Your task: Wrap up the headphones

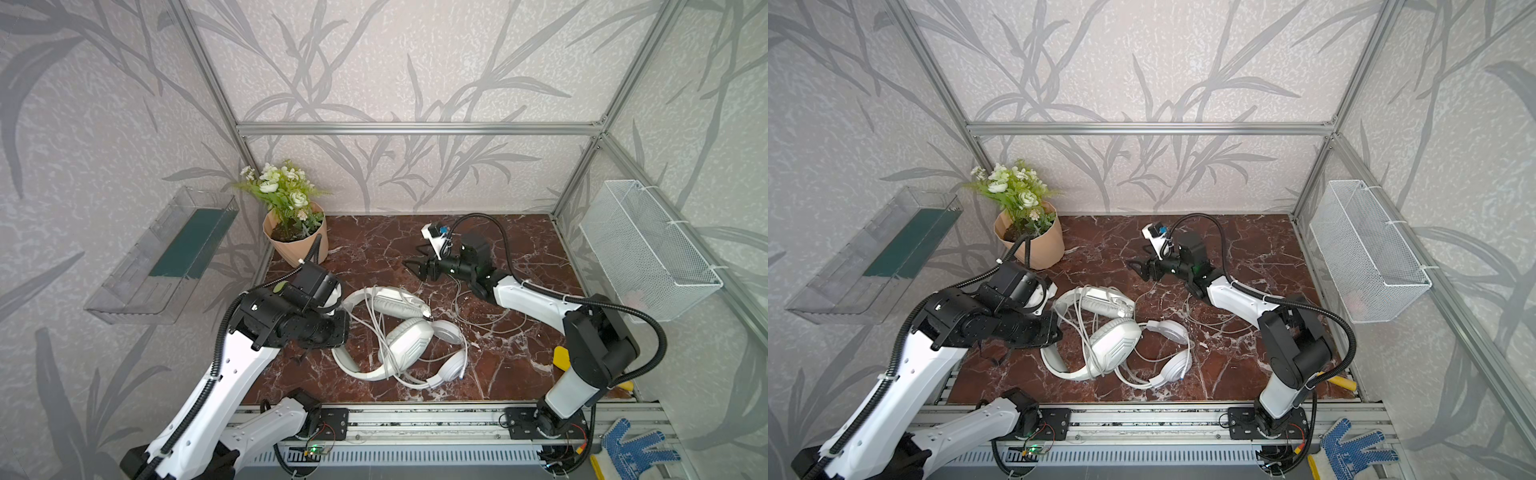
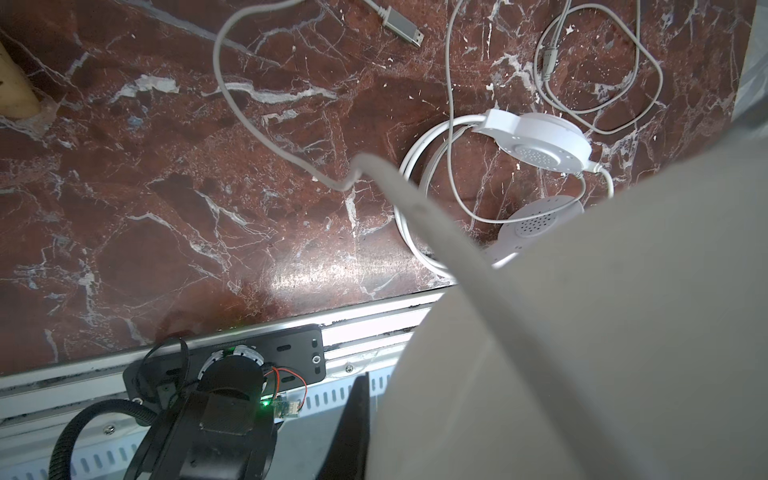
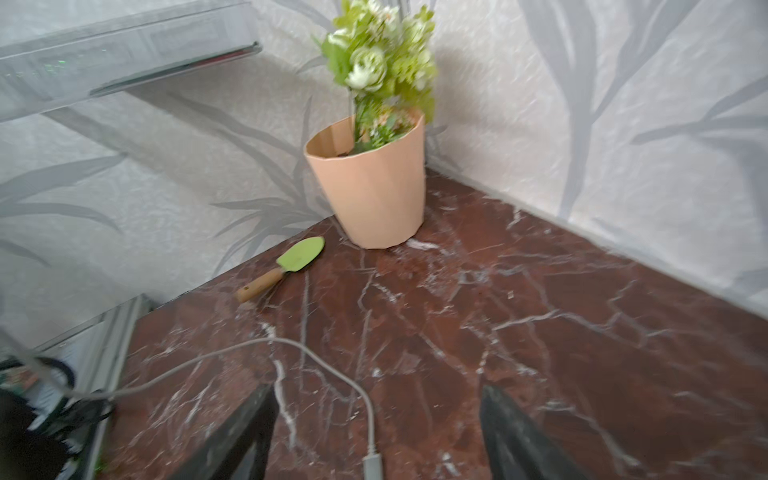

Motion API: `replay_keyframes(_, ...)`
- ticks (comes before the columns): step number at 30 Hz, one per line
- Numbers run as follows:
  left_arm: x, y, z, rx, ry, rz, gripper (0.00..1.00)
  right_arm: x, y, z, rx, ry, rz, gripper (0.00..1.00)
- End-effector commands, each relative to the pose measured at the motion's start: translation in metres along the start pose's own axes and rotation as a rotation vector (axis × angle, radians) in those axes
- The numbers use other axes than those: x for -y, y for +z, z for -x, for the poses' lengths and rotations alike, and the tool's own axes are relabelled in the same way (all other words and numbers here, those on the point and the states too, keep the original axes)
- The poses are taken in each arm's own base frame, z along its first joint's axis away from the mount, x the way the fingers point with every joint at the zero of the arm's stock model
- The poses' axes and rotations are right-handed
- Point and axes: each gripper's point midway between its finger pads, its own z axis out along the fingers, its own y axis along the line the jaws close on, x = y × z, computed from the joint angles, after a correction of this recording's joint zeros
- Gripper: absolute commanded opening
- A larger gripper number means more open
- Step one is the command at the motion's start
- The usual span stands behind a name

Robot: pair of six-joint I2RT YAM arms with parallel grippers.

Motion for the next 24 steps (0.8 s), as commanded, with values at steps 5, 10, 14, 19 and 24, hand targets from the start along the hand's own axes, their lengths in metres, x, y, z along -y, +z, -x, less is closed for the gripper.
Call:
replay_keyframes(5, 0.02, -0.024, 0.015, 0.055, -0.042, -0.058, 0.0, -0.098, -0.001, -0.024, 0.241, -0.117, 0.282, 0.79)
replay_keyframes(10, 0.021, -0.025, 0.022, 0.067, -0.055, -0.044, 0.0, -0.144, 0.019, -0.058, 0.241, -0.144, 0.316, 0.79)
replay_keyframes(14, 0.025, -0.027, 0.027, 0.078, -0.062, -0.051, 0.0, -0.168, 0.04, -0.069, 0.249, -0.178, 0.293, 0.79)
replay_keyframes(19, 0.029, -0.028, 0.029, 0.082, -0.069, -0.07, 0.0, -0.178, 0.066, -0.07, 0.28, -0.186, 0.241, 0.79)
replay_keyframes(24, 0.031, -0.027, 0.031, 0.08, -0.076, -0.077, 0.0, -0.166, 0.089, -0.058, 0.326, -0.168, 0.168, 0.79)
